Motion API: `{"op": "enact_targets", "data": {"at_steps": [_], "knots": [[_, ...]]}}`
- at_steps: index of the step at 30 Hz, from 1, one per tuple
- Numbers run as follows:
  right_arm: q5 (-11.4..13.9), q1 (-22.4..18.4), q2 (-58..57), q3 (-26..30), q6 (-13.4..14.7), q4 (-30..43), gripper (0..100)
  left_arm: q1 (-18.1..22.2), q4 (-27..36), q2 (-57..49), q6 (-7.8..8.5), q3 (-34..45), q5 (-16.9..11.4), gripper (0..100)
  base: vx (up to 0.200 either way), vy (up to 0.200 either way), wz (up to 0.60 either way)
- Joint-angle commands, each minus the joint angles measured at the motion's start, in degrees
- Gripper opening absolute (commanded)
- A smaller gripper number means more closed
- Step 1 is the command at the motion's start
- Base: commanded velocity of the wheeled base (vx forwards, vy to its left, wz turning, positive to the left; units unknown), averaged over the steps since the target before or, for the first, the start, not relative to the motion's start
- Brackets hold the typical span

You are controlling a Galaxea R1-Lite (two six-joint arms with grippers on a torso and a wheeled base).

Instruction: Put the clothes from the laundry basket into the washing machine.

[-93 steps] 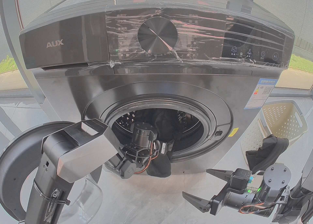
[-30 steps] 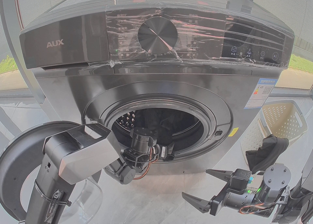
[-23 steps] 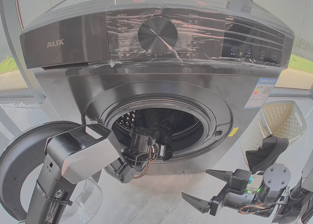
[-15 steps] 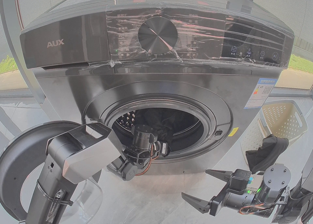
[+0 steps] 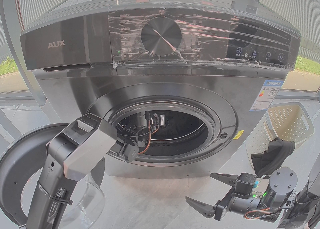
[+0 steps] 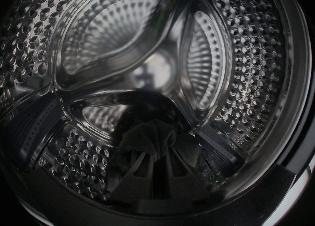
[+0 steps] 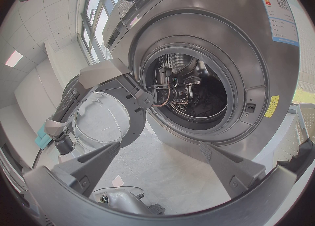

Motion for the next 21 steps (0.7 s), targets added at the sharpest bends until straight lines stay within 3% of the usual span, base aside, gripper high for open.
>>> {"op": "enact_targets", "data": {"at_steps": [1,10,11,16,21], "knots": [[0.01,0.03,0.09,0.04,0.00,-0.03,100,1.83,0.68,3.29,-0.06,-5.59,1.03,0,0.000,0.000,0.00],[0.01,0.03,0.18,0.04,0.00,-0.03,100,2.00,1.20,3.64,-0.06,-6.29,1.21,0,0.000,0.000,0.00],[0.01,0.03,0.18,0.04,0.00,-0.03,100,1.92,1.20,3.64,-0.06,-6.03,1.21,100,0.000,0.000,0.00],[0.01,0.03,0.18,0.04,0.00,-0.03,100,1.74,1.12,3.29,-0.58,-5.32,1.21,100,0.000,0.000,0.00],[0.01,0.03,0.27,0.12,0.00,-0.03,100,-0.37,1.03,-1.54,-0.58,1.97,0.94,100,0.000,0.000,0.00]]}}
